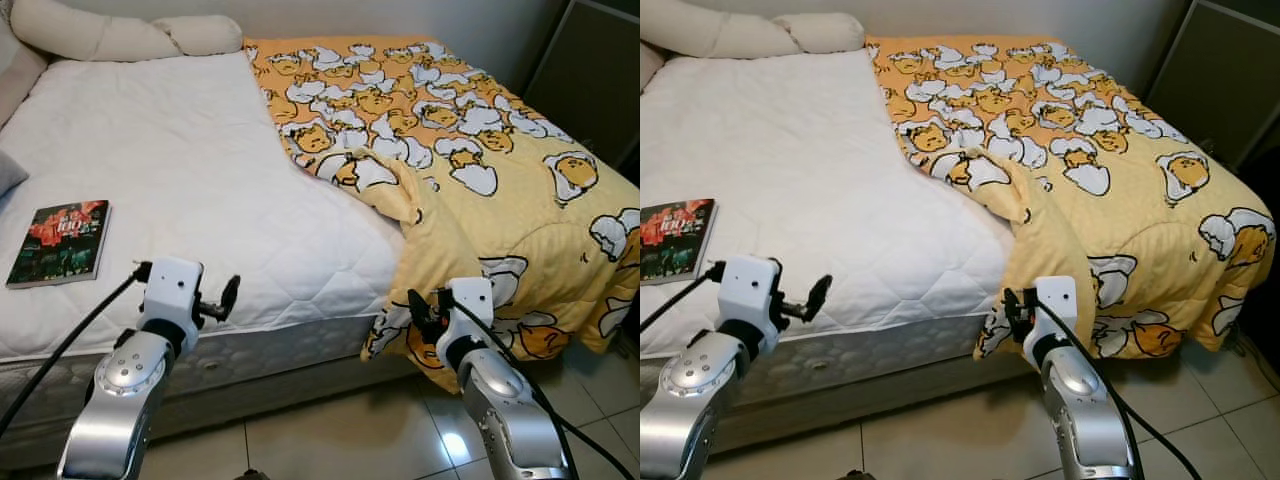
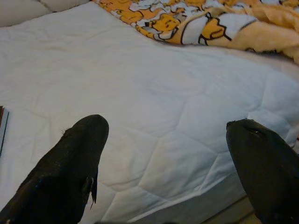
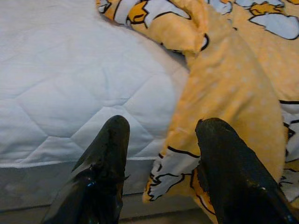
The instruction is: Clean up the room
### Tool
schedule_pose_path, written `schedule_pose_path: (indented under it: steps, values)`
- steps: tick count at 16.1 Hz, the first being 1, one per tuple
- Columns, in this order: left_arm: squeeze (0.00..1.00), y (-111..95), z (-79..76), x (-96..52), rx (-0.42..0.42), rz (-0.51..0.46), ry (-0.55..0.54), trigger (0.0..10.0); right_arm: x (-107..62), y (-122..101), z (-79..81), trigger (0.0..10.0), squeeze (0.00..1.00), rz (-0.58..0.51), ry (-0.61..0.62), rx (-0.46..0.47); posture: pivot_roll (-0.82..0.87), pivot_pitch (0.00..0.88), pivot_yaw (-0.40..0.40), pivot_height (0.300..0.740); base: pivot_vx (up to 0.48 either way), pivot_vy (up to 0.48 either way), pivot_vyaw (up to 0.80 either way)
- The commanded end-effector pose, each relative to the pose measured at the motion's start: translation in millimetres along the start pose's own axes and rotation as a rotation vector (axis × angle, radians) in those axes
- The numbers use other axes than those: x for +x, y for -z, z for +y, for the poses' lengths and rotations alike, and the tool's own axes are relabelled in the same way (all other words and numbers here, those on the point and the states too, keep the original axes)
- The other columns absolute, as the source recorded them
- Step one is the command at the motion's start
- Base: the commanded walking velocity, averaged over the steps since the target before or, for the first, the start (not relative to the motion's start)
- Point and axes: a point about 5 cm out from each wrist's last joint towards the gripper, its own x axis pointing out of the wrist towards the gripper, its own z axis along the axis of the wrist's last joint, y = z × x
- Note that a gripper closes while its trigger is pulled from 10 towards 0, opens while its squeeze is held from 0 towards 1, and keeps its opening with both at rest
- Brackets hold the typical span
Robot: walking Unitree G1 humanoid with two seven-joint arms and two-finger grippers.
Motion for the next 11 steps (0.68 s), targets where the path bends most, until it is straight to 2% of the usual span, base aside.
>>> schedule_pose_path:
  steps: [1, 5, 7, 11]
  values:
    - [0.0, 3.8, -3.4, -0.1, 0.017, 0.009, 0.015, 10.0, -1.2, 3.4, -3.7, 10.0, 0.0, 0.001, 0.021, -0.016, -0.06, 0.0, -0.015, 0.74, 0.255, 0.0, 0.0]
    - [0.0, 6.0, -6.1, -0.5, 0.014, 0.013, 0.024, 10.0, -1.6, 6.2, -2.9, 10.0, 0.0, 0.001, 0.021, -0.037, -0.06, 0.0, -0.01, 0.74, 0.273, 0.0, 0.0]
    - [0.0, 4.6, -4.7, -0.3, -0.001, -0.002, 0.022, 10.0, -0.7, 6.9, -2.0, 10.0, 0.0, 0.002, 0.023, -0.041, -0.06, 0.0, -0.006, 0.74, 0.306, 0.0, -0.8]
    - [0.0, 6.0, -4.3, 0.6, 0.022, 0.008, 0.022, 10.0, 1.3, 4.8, 0.9, 10.0, 0.0, -0.018, 0.0, -0.065, -0.06, 0.0, -0.005, 0.74, 0.321, 0.0, 0.0]
